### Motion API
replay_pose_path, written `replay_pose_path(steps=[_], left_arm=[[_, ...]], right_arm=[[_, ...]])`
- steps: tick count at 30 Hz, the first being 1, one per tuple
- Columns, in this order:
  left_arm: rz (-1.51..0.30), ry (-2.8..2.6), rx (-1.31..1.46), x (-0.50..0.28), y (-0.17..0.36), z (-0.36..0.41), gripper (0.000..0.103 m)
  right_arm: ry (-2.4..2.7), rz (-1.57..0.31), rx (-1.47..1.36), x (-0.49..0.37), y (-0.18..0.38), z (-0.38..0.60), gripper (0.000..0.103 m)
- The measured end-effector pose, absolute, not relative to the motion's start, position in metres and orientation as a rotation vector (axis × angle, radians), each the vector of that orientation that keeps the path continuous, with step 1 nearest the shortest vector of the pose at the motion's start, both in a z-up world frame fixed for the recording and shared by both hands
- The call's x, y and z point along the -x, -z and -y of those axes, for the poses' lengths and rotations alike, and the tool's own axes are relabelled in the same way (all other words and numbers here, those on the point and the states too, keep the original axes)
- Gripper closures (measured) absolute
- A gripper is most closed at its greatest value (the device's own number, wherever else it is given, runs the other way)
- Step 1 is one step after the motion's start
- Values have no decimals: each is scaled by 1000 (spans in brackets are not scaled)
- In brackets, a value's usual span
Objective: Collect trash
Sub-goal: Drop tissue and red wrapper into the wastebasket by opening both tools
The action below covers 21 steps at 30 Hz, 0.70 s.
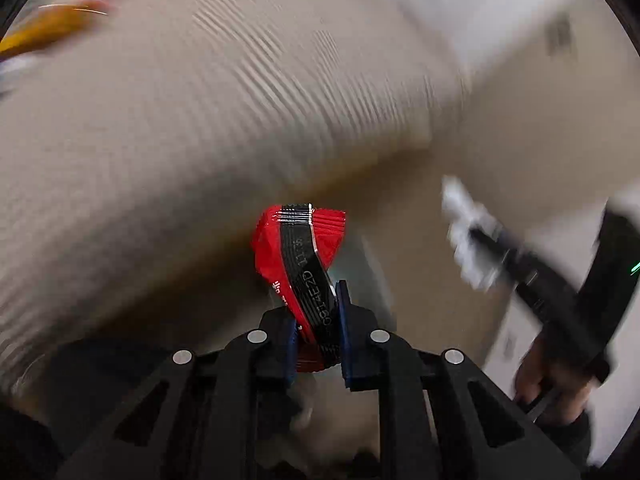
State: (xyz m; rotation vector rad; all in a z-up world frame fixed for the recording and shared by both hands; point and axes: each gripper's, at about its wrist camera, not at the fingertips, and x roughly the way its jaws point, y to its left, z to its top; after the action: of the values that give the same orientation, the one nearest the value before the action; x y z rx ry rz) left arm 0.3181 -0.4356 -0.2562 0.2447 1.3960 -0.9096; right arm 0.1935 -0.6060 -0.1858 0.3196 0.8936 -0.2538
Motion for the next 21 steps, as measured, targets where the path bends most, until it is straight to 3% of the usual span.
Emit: replay_pose_path(steps=[5, 9, 11, 12, 17, 21], left_arm=[[-1681, 1029, -540, -292, 348, 538, 87], [-1741, 955, -737, -292, 418, 570, 83], [-1822, 908, -711, -293, 453, 575, 61], [-1853, 864, -684, -294, 469, 575, 37], [-1964, 712, -576, -299, 513, 537, 33], [-1923, 647, -502, -321, 493, 512, 33]], right_arm=[[353, -1012, -419, -136, 246, 639, 94], [398, -1090, -549, -106, 297, 655, 94], [390, -1120, -578, -103, 314, 657, 94], [382, -1130, -582, -105, 320, 657, 94], [322, -1170, -567, -128, 345, 660, 94], [281, -1201, -562, -155, 371, 663, 94]])
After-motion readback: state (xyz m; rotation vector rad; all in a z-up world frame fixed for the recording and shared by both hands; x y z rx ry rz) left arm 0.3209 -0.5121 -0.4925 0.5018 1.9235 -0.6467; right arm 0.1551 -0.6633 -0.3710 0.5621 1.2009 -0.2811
